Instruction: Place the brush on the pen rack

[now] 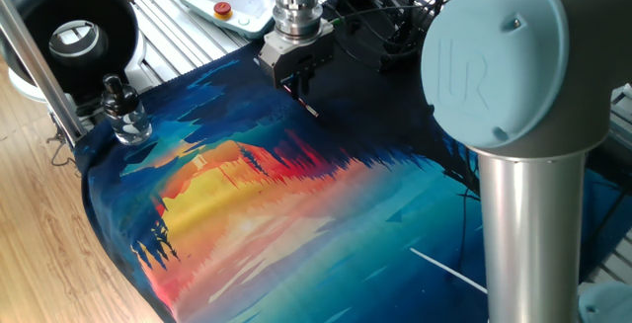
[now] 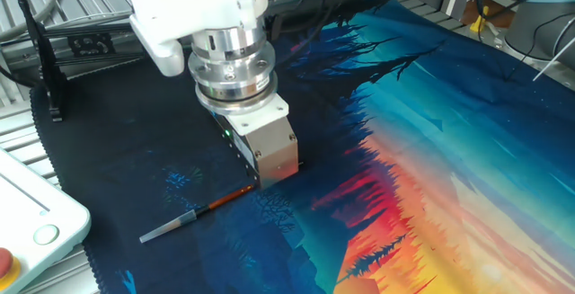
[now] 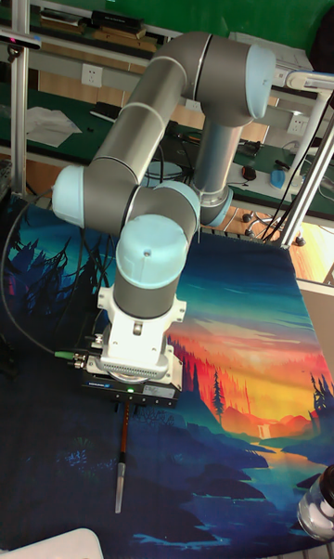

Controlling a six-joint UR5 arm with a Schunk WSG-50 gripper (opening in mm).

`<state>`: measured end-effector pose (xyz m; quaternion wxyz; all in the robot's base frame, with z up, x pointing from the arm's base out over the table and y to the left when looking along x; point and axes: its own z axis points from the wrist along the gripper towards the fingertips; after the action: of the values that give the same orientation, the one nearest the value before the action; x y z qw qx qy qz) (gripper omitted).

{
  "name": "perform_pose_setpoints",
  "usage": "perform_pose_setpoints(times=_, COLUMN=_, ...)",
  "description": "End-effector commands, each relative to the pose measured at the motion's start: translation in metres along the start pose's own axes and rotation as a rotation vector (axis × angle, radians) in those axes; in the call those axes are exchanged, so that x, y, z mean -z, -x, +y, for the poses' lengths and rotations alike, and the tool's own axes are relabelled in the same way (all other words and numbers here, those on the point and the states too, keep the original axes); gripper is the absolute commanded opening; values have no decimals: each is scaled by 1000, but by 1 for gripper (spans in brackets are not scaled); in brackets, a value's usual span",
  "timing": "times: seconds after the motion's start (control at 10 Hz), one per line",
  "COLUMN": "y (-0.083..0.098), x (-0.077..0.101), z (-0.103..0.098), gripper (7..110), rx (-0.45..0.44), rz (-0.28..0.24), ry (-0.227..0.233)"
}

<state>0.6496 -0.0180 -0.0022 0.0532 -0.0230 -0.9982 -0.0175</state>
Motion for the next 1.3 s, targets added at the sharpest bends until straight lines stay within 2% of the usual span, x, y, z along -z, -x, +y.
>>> perform_pose_setpoints(times=0.0, y=13, x=0, z=2, gripper=22, rx=-3, rz=-45, ry=16)
perform_pose_setpoints(times=0.2, y=20, x=0, z=3, gripper=22, rx=2, rz=-74, ry=20)
perform_pose_setpoints(times=0.3, y=31, x=2, z=5, gripper=22, rx=6, rz=-120, ry=29)
perform_pose_setpoints(times=0.4, y=28, x=7, z=10, gripper=22, rx=12, rz=-121, ry=45)
perform_pose_setpoints(times=0.6, y=23, x=10, z=10, gripper=22, rx=23, rz=-141, ry=38)
perform_pose_setpoints(times=0.8, y=26, x=8, z=5, gripper=22, rx=47, rz=-195, ry=36)
perform_pose_setpoints(times=1.2, y=28, x=0, z=10, gripper=22, rx=40, rz=-216, ry=32)
